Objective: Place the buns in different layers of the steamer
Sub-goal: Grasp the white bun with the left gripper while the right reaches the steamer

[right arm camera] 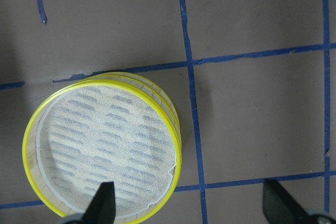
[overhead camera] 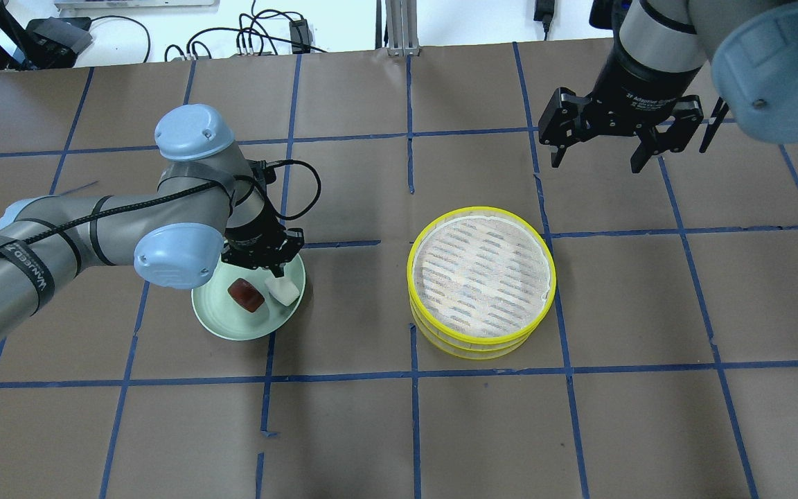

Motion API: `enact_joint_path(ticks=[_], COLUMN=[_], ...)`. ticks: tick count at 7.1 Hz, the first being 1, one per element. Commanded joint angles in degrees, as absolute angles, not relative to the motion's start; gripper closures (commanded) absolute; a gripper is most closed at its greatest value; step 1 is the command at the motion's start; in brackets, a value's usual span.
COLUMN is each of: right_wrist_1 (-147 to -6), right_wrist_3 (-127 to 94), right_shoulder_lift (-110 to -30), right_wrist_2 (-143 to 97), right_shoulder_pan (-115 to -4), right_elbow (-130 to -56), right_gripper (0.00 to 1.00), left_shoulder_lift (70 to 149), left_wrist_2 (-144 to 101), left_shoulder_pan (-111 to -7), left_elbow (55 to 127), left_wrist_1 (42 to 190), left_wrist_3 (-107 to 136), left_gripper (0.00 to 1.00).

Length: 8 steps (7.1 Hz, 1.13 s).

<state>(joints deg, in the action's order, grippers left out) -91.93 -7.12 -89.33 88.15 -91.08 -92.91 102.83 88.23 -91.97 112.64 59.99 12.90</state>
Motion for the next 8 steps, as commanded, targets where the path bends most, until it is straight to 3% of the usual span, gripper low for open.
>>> enact_joint_path(ticks=[1,2,3,4,6,8], right_wrist_1=[-101.4,-108.8,-114.2,-117.7,-118.7,-118.7], right_wrist_3=[-5.4,-4.1,-3.9,-4.0,-4.0,-3.7], right_shoulder_lift=[-89.8,-89.4,-89.3,-89.5,-89.1,-88.9], right_wrist_2=[88.1,88.1,88.2,88.0,88.0,88.1], right_shoulder_pan=[-91.3,-91.1,-91.2,-91.3,-92.2,-92.2], right_elbow=[-103.8,-109.2,-114.0,-117.0,-118.0,-119.3], right_gripper=[0.03,0.03,0.03,0.05,0.08,0.38], left_shoulder_lift=[101.5,102.6,103.4,103.5,105.7,106.3], left_wrist_2=[88.4,88.2,88.2,88.1,88.3,88.3], left_shoulder_pan=[-92.0,-91.8,-91.8,-91.8,-91.8,-91.8], left_elbow=[111.4,111.5,112.1,112.3,112.3,112.4], left_wrist_1=[61.2,61.1,61.0,61.1,61.0,61.0], left_wrist_3=[12.7,11.9,11.7,12.0,12.3,12.7], left_gripper=[0.99,0.67,0.14,0.08,0.06,0.06])
